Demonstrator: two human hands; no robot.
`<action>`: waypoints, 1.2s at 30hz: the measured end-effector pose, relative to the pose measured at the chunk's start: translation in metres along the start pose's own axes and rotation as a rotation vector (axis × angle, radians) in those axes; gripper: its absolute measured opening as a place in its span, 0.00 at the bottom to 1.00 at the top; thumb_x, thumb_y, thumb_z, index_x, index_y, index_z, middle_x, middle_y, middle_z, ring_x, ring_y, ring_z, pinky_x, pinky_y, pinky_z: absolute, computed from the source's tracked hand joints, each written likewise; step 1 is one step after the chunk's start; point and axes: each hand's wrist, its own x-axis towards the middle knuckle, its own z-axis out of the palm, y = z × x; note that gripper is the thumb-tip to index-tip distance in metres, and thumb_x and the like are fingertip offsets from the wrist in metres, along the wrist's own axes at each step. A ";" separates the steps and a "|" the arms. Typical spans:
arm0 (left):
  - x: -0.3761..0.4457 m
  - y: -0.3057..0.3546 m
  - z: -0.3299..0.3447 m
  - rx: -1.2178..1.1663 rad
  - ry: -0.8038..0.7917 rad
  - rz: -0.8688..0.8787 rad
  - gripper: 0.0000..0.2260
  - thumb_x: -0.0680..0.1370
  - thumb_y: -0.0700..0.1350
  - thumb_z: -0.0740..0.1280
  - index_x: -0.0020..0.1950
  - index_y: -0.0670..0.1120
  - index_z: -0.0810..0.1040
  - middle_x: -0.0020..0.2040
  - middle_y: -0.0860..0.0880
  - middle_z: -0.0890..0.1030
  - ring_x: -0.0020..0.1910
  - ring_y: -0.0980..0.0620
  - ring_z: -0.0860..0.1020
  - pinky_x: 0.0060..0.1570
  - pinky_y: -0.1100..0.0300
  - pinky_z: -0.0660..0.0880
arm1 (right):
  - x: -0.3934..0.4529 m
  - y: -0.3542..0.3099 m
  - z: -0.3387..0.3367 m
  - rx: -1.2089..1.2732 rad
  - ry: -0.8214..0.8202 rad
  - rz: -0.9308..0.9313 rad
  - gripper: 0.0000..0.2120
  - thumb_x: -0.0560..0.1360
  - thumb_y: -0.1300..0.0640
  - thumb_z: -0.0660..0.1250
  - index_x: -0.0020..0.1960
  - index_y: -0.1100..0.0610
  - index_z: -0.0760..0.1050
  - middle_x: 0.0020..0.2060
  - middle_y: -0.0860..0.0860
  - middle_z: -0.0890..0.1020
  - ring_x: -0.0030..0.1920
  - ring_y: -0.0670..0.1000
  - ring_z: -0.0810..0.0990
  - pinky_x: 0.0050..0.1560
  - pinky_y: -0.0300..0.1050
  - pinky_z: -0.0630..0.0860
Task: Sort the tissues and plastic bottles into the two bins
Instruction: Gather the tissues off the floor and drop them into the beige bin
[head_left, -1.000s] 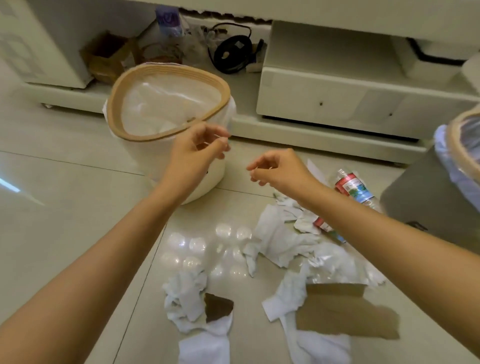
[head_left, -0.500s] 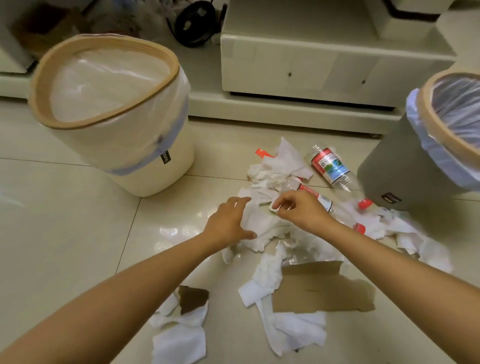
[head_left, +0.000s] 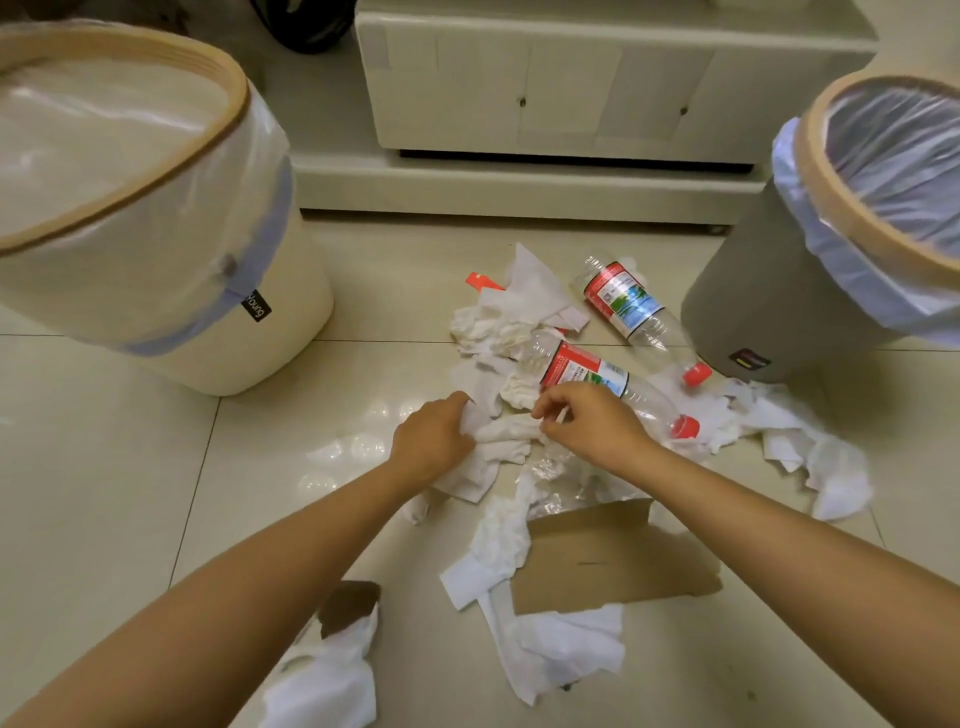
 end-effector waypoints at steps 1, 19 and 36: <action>-0.002 -0.003 -0.005 -0.025 0.014 0.004 0.11 0.77 0.46 0.63 0.58 0.48 0.72 0.51 0.46 0.79 0.46 0.47 0.75 0.41 0.56 0.71 | 0.000 0.002 0.000 -0.026 0.008 -0.013 0.08 0.72 0.58 0.68 0.50 0.48 0.79 0.46 0.43 0.79 0.42 0.43 0.75 0.43 0.42 0.74; -0.057 -0.056 -0.066 -0.427 0.208 -0.205 0.11 0.67 0.52 0.59 0.47 0.54 0.75 0.41 0.52 0.79 0.42 0.49 0.77 0.42 0.50 0.75 | 0.057 -0.028 0.034 -0.496 -0.205 -0.253 0.53 0.66 0.50 0.74 0.73 0.35 0.36 0.75 0.46 0.35 0.76 0.57 0.50 0.62 0.56 0.72; -0.064 -0.079 -0.047 -0.457 0.044 -0.290 0.08 0.71 0.50 0.61 0.48 0.55 0.76 0.43 0.53 0.81 0.44 0.51 0.78 0.48 0.48 0.78 | 0.098 -0.052 0.046 -0.659 -0.108 -0.158 0.32 0.71 0.46 0.69 0.71 0.47 0.61 0.65 0.55 0.66 0.62 0.58 0.68 0.54 0.51 0.69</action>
